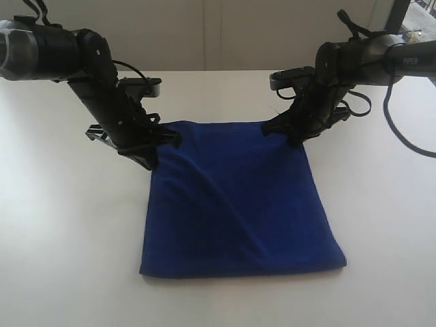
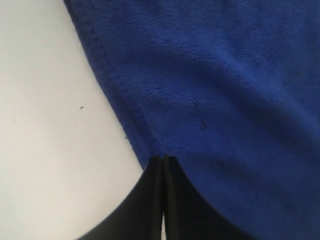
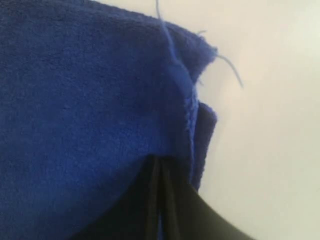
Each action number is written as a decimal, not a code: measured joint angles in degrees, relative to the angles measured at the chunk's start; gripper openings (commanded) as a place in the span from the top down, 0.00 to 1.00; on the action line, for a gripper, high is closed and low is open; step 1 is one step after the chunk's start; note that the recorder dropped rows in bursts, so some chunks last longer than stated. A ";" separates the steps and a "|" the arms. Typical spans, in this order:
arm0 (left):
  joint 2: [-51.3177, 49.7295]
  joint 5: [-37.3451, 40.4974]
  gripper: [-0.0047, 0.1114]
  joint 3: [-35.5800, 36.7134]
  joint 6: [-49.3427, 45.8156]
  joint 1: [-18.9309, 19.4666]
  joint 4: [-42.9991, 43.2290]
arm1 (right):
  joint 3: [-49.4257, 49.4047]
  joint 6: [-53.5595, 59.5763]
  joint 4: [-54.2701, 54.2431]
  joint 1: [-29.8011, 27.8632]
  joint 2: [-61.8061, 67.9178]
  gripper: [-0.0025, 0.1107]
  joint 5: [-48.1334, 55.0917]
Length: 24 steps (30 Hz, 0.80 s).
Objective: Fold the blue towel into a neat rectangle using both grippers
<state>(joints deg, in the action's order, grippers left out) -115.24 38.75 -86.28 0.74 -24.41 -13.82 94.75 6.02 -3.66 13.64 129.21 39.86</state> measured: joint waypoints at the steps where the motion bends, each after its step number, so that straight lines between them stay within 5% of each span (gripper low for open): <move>1: 0.00 -0.11 0.96 0.00 0.11 -0.14 -0.41 | 0.00 0.00 0.00 0.00 0.00 0.98 0.00; 5: -1.04 -0.24 0.91 0.00 0.76 -0.65 -1.38 | 0.00 0.00 0.00 0.00 0.00 0.98 0.00; 12: -3.87 -0.90 0.62 0.00 1.31 -0.75 -1.38 | 0.00 0.00 0.00 0.00 0.00 0.98 0.00; 24: -4.75 -2.26 0.66 0.00 1.40 -0.75 -1.61 | 0.00 0.00 0.00 0.00 0.00 0.98 0.00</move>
<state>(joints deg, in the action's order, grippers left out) -119.99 36.49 -86.28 2.14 -25.16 -15.43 94.75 6.02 -3.66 13.64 129.21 39.86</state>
